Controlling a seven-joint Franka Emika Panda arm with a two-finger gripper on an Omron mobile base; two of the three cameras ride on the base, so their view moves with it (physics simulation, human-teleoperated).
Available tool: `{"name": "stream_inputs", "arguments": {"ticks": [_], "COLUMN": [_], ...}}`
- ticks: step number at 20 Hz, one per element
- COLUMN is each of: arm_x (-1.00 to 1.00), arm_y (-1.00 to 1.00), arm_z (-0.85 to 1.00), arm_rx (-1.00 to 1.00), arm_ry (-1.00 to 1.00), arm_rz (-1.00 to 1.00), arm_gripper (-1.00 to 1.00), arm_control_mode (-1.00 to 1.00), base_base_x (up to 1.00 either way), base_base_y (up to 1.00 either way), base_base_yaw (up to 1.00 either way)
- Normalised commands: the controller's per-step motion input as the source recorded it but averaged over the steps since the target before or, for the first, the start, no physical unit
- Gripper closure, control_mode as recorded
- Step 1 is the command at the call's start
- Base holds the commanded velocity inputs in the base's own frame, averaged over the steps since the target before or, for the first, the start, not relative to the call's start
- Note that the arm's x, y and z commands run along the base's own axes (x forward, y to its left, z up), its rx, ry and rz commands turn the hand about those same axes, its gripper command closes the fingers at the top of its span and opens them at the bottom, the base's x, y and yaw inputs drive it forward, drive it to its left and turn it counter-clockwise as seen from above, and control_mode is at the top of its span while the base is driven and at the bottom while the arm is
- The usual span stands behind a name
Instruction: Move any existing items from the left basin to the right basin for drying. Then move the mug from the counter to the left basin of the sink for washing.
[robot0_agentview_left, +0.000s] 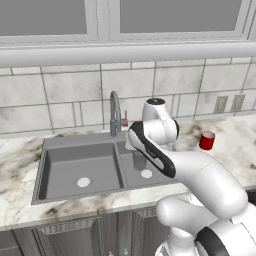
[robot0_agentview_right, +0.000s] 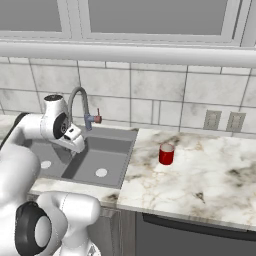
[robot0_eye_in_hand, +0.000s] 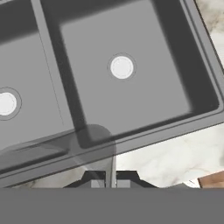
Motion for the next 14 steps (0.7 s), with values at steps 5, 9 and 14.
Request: {"name": "stream_inputs", "arguments": {"ticks": [5, 9, 14], "arm_x": [0.19, 0.21, 0.28], "arm_y": [-0.44, -0.38, -0.25], "arm_z": [-0.19, -0.14, -0.12], "arm_rx": [0.02, 0.02, 0.01], "arm_ry": [0.0, 0.0, 0.04], "arm_rz": [0.0, 0.0, 0.0], "arm_gripper": [1.0, 1.0, 1.0], "arm_control_mode": [-1.0, -1.0, -1.0], "base_base_x": [0.0, 0.0, 0.0], "base_base_y": [0.0, 0.0, 0.0], "base_base_yaw": [0.0, 0.0, 0.0]}}
